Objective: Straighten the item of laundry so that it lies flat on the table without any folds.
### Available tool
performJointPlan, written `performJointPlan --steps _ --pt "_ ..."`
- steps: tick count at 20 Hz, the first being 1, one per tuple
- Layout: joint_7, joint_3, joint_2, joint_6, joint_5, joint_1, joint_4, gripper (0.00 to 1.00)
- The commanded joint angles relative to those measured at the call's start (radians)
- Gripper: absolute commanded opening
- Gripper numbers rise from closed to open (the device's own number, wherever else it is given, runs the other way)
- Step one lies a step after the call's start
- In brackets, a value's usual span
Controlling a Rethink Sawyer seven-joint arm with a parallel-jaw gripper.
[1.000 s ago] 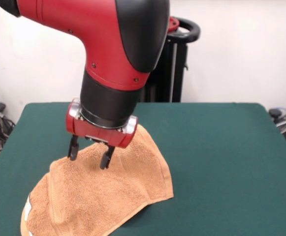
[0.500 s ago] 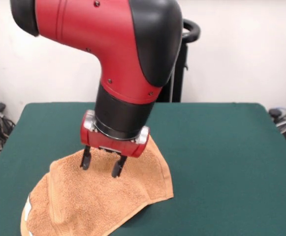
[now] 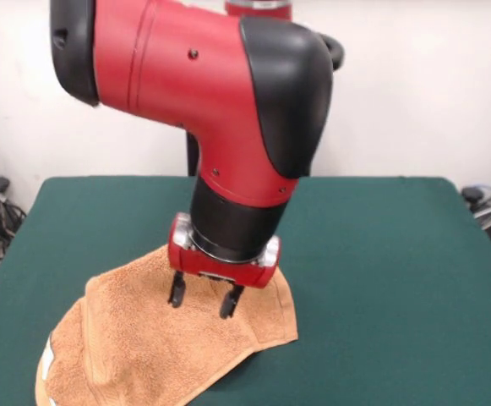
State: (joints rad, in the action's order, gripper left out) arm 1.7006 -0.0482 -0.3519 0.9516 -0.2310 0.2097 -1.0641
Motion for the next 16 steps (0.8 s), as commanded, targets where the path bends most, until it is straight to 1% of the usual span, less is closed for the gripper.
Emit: performJointPlan --steps 1,8,16 --pt "0.259 0.032 0.067 -0.087 0.052 -0.03 -0.129 1.0" --pt "0.278 0.02 0.072 -0.123 0.073 -0.038 -0.165 1.0" --pt "0.296 0.023 0.104 -0.122 0.133 -0.025 -0.178 1.0"
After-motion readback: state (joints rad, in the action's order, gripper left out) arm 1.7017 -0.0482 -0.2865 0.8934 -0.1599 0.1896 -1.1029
